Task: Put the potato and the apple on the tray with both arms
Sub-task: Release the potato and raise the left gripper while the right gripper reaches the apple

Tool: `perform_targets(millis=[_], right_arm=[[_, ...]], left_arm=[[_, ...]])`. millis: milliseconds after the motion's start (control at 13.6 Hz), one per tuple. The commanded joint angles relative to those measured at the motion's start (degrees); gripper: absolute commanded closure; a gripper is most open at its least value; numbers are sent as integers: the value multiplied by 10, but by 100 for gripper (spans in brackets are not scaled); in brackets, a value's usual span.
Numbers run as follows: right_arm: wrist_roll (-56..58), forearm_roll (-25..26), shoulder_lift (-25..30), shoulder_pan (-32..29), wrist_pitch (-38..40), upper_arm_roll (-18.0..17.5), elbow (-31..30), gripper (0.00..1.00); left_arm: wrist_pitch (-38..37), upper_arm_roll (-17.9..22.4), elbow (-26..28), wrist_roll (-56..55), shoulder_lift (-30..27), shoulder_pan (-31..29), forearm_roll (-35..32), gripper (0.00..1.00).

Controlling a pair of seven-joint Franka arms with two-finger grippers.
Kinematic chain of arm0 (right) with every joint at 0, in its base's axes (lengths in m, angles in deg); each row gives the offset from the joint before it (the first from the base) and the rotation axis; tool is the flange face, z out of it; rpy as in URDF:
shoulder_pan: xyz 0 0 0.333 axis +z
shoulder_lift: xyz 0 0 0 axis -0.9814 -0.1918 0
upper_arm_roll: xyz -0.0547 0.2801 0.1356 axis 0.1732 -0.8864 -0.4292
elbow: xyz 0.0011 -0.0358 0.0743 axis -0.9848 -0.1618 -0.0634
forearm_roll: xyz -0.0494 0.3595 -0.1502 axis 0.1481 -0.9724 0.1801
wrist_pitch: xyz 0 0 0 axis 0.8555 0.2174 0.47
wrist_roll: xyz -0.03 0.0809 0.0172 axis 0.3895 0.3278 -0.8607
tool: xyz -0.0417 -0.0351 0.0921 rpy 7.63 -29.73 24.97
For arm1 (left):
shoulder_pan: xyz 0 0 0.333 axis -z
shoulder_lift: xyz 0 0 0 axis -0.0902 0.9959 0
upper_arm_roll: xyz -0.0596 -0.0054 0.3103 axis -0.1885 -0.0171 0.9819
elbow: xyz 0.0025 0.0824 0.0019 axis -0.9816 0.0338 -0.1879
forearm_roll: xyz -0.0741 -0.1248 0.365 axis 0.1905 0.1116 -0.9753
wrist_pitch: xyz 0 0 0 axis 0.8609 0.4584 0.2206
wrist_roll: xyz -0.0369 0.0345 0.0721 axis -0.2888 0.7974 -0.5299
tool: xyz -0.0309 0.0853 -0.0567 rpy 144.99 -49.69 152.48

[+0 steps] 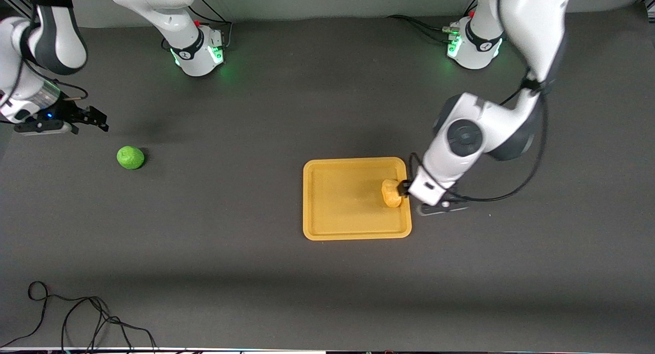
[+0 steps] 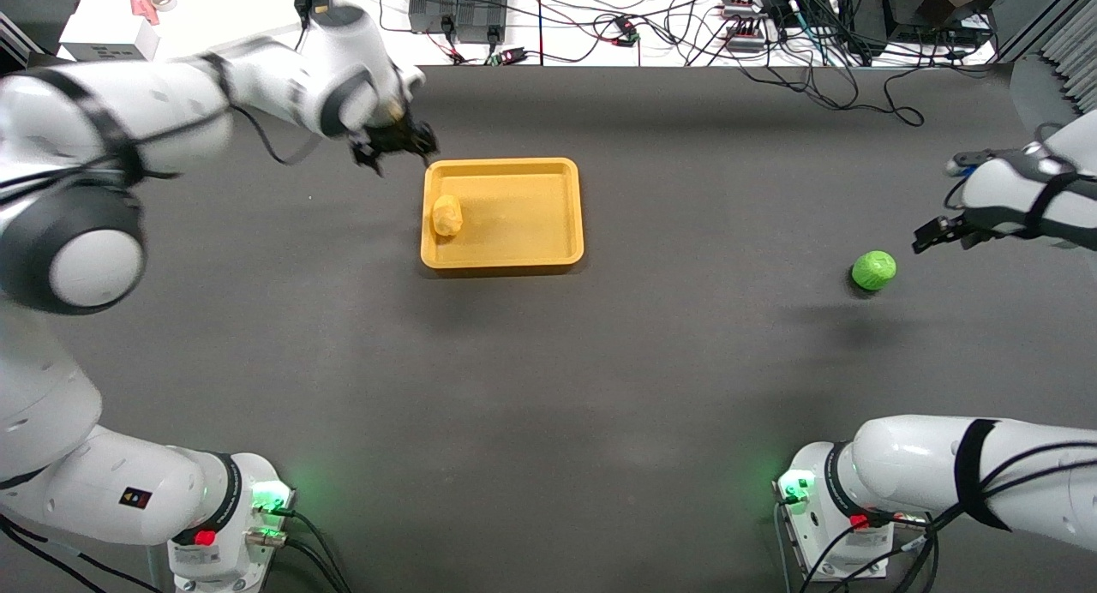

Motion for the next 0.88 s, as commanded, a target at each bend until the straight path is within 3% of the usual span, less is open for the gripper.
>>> perform_targets(millis=[0, 294, 808], right_arm=[[6, 4, -62, 21, -68, 5, -4, 0], [5, 3, -127, 31, -138, 5, -4, 0], [56, -97, -192, 50, -172, 2, 1, 0]], left_arm=[[-74, -4, 21, 79, -91, -59, -3, 0], [-131, -2, 28, 162, -144, -115, -3, 0], [-238, 20, 35, 293, -278, -185, 22, 0]])
